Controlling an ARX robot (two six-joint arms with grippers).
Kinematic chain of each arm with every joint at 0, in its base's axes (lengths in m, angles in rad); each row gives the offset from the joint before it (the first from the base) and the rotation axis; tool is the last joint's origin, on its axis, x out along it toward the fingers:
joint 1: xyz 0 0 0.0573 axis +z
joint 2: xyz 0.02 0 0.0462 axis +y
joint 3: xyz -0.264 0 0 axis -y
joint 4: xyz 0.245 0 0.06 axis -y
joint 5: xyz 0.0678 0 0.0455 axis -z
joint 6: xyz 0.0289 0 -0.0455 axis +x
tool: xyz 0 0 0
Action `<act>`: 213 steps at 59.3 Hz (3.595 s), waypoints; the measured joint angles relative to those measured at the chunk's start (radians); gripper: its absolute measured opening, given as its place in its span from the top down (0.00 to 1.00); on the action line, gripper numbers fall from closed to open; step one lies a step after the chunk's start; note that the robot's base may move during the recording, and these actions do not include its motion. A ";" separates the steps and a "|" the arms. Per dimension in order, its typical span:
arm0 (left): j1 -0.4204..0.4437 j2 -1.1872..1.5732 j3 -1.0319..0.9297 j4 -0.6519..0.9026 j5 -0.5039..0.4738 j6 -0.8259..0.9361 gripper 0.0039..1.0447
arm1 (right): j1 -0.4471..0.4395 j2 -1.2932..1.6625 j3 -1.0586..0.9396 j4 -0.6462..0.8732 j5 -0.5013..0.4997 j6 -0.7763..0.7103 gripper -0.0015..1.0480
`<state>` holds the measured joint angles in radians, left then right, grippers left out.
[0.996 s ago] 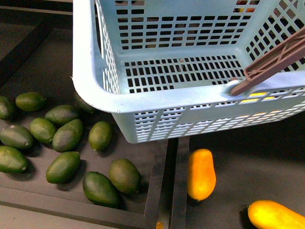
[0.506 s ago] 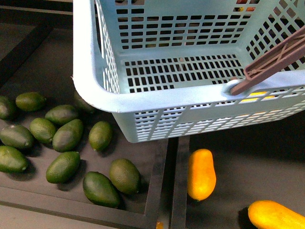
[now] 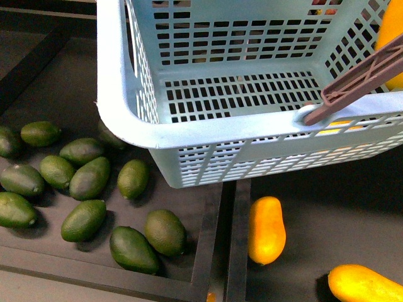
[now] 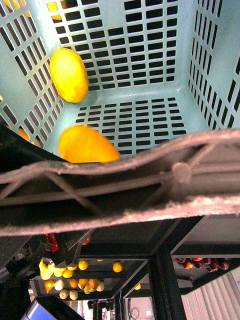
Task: Pick lemon and mango into basket
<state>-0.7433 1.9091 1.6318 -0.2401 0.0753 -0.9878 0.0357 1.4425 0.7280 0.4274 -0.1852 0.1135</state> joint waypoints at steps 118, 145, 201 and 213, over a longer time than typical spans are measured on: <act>-0.001 0.000 0.000 -0.002 0.000 -0.002 0.96 | -0.038 -1.037 -0.711 -0.026 0.185 -0.110 0.98; -0.001 0.000 0.000 -0.002 0.001 -0.002 0.96 | -0.037 -1.204 -0.711 -0.188 0.185 -0.110 0.98; -0.001 0.000 0.000 -0.002 0.000 0.000 0.96 | -0.037 -1.437 -0.710 -0.425 0.185 -0.111 0.30; -0.001 0.000 0.000 -0.002 0.000 -0.001 0.96 | -0.037 -1.437 -0.710 -0.425 0.186 -0.110 0.08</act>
<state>-0.7441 1.9091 1.6314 -0.2417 0.0753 -0.9886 -0.0017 0.0059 0.0177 0.0025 0.0006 0.0032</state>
